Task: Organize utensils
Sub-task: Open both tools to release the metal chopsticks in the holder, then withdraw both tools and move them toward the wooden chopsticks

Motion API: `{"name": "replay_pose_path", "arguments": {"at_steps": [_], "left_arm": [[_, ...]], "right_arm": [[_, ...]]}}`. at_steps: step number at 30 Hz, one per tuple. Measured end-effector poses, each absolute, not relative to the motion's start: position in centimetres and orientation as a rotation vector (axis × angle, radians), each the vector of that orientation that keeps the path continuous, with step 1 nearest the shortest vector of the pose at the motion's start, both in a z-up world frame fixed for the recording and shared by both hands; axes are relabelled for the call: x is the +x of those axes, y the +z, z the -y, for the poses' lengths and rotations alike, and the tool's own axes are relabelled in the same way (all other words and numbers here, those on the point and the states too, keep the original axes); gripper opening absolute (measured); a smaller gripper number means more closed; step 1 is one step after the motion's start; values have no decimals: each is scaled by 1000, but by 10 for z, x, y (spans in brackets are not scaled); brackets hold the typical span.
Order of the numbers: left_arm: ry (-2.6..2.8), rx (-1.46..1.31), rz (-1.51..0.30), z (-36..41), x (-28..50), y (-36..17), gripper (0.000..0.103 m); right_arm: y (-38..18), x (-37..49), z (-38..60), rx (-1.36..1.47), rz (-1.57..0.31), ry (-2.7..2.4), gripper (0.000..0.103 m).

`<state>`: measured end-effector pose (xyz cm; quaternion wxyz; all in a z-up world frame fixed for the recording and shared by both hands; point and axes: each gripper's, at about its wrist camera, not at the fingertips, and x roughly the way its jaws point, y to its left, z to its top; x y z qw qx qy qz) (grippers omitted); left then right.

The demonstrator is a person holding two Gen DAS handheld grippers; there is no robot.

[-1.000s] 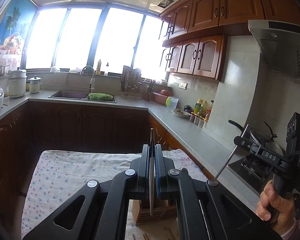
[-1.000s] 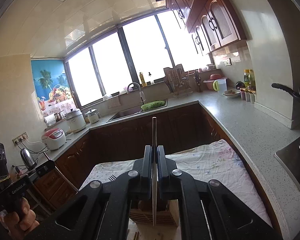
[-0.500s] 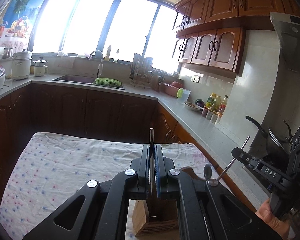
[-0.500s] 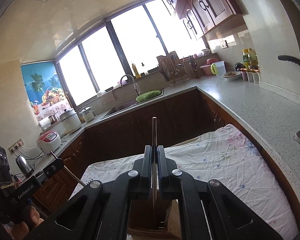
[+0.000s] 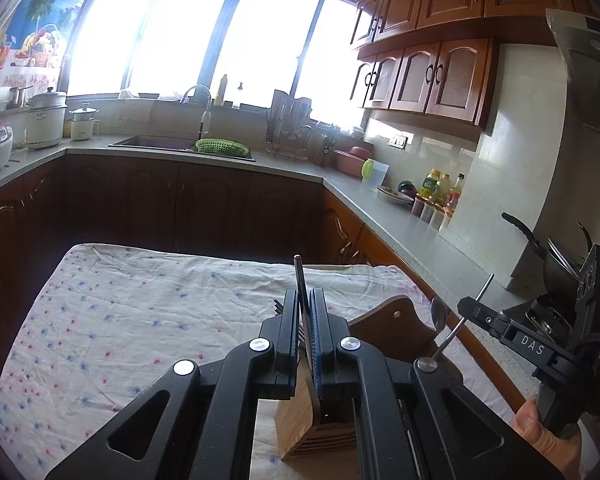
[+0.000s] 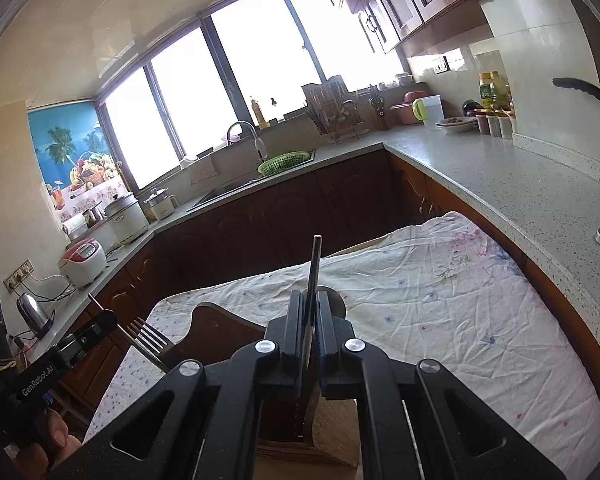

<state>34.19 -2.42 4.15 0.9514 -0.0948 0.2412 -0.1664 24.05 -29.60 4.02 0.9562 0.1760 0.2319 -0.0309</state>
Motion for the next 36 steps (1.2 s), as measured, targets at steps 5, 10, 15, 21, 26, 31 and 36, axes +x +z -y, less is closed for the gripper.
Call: {"name": "replay_pose_path", "arguments": {"at_steps": [5, 10, 15, 21, 26, 31, 36], "left_arm": [[-334, -184, -491, 26, 338, 42, 4], [-339, -187, -507, 19, 331, 42, 18], [-300, -192, -482, 11, 311, 48, 57], [-276, -183, -461, 2, 275, 53, 78], [-254, -181, -470, -5, 236, 47, 91], [-224, -198, -502, -14, 197, 39, 100], [-222, -202, -524, -20, 164, 34, 102]], "right_arm": [[42, 242, 296, 354, -480, -64, 6], [43, 239, 301, 376, -475, -68, 16], [56, 221, 307, 409, -418, -68, 62], [75, 191, 311, 417, -348, -63, 87], [83, 157, 305, 382, -308, -77, 98], [78, 125, 301, 382, -322, -79, 101], [63, 93, 293, 373, -368, -98, 103]]}}
